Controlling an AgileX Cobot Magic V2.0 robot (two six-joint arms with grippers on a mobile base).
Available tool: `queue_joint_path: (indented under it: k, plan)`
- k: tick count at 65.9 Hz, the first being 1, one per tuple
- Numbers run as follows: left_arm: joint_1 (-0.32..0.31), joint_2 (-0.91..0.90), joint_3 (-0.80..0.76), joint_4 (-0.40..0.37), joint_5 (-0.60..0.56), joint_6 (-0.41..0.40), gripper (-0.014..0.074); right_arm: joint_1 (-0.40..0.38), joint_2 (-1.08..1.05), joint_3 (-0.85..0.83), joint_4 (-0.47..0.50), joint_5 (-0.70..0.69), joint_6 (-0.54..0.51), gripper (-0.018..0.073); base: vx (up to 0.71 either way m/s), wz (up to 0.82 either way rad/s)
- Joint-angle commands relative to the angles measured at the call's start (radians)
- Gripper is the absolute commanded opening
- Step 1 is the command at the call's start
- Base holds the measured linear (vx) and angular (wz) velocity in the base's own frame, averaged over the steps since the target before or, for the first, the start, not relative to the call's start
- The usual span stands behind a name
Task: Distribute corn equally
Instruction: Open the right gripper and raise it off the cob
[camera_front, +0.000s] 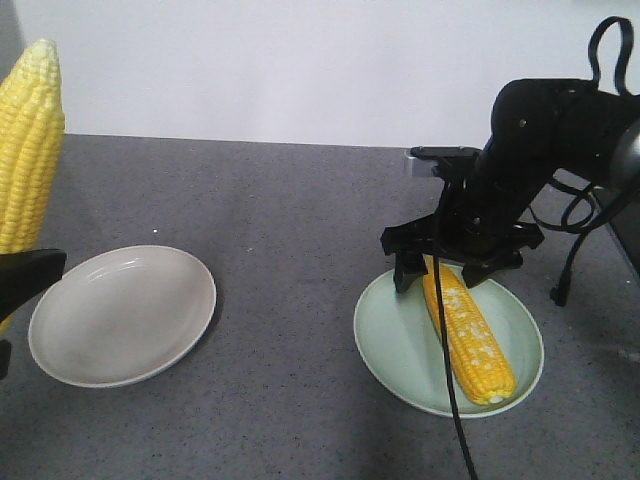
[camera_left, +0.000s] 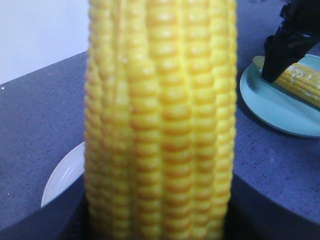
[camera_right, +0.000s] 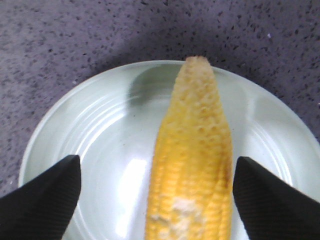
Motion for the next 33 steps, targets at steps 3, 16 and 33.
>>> queue_joint_path:
  k: [3,16,33]
  plan:
    - [0.0,-0.004,-0.024,-0.006,-0.068,-0.01,0.0299,0.029,-0.136,-0.028,-0.02,-0.038,-0.058,0.0604,0.0,0.0]
    - [0.0,-0.004,-0.024,-0.007,-0.068,-0.01,0.0299,0.168,-0.306,0.05,-0.124,-0.117,-0.07,0.0582,0.0,0.0]
    - [0.0,-0.004,-0.024,-0.007,-0.067,-0.01,0.0299,0.286,-0.507,0.23,-0.146,-0.236,-0.064,0.0582,0.0,0.0]
